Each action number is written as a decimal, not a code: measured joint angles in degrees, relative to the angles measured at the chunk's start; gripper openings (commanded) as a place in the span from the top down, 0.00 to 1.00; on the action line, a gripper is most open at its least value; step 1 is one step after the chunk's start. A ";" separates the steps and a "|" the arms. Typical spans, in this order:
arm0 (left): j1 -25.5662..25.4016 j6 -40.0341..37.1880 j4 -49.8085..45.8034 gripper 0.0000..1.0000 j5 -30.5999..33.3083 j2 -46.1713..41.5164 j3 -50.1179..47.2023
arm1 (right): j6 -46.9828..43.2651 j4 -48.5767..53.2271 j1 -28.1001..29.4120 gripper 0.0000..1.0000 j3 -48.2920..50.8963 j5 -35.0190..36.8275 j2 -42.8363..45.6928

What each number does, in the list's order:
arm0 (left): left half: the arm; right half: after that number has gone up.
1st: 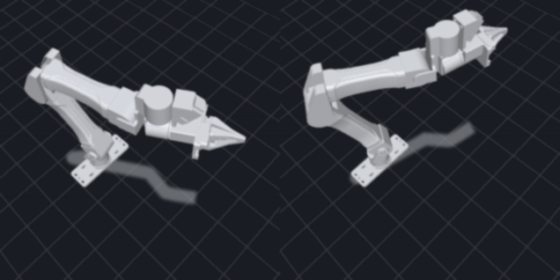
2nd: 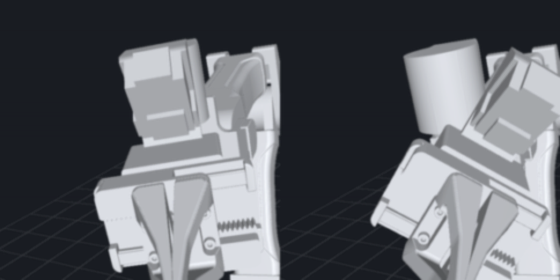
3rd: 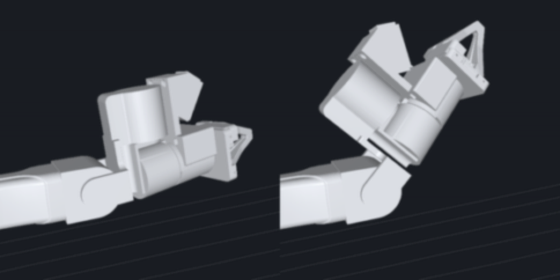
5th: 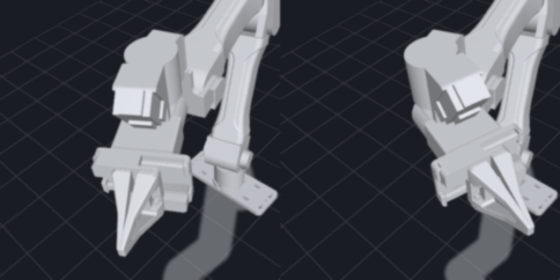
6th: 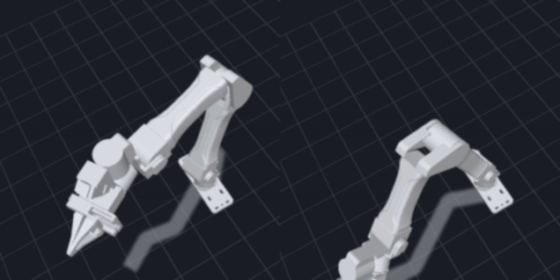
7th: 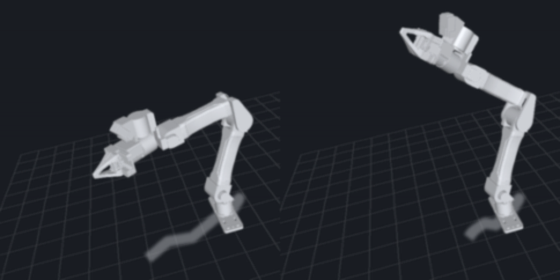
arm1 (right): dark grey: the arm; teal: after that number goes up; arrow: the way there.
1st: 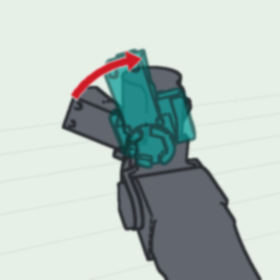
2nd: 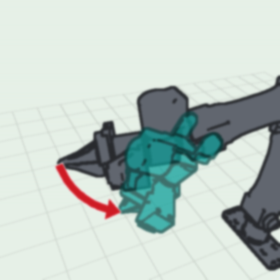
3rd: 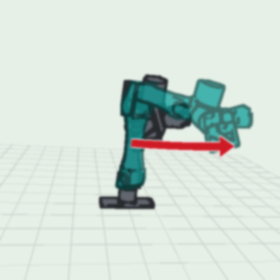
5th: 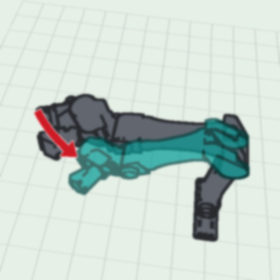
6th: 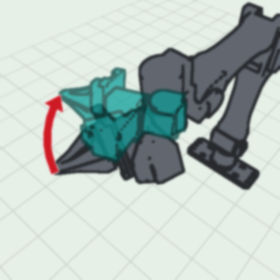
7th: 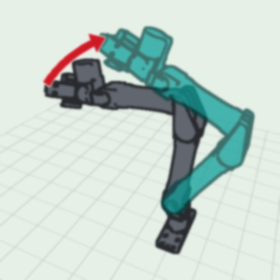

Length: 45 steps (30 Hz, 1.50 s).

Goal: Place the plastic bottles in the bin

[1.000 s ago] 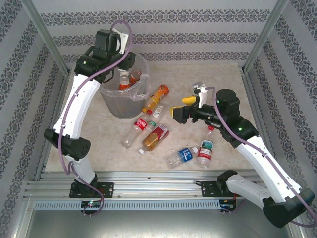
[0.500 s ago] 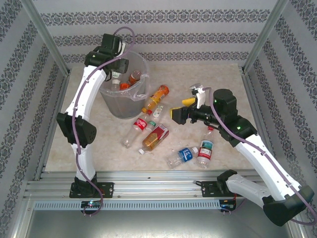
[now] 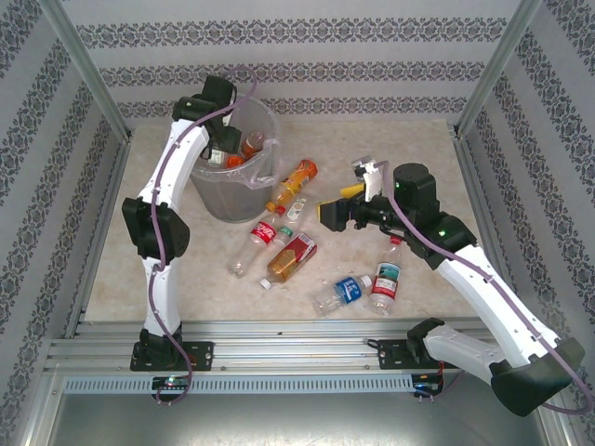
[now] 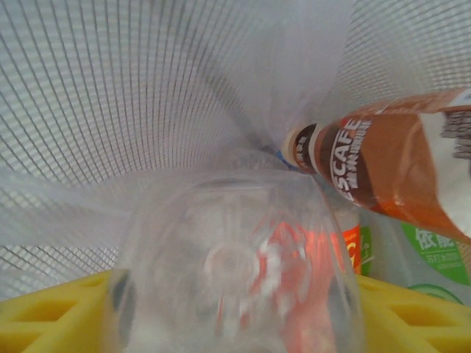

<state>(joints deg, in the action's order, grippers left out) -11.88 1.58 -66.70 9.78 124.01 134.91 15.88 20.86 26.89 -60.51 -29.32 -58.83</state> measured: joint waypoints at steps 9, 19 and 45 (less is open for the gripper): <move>0.00 1.81 -1.49 0.13 0.37 -0.31 2.12 | -0.04 0.11 0.02 0.02 -0.07 1.49 -0.02; -0.13 3.65 -0.48 0.04 -4.20 -11.30 1.01 | 1.01 2.60 0.26 0.02 -0.13 9.05 -3.74; -27.34 1.29 10.60 0.00 -13.29 -44.70 -45.09 | 0.92 7.67 0.26 0.02 0.07 8.00 0.57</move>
<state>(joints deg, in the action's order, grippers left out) -39.22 2.87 -56.10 -3.51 79.31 89.82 16.80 28.53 27.16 -60.45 -21.32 -58.26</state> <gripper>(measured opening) 0.999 0.982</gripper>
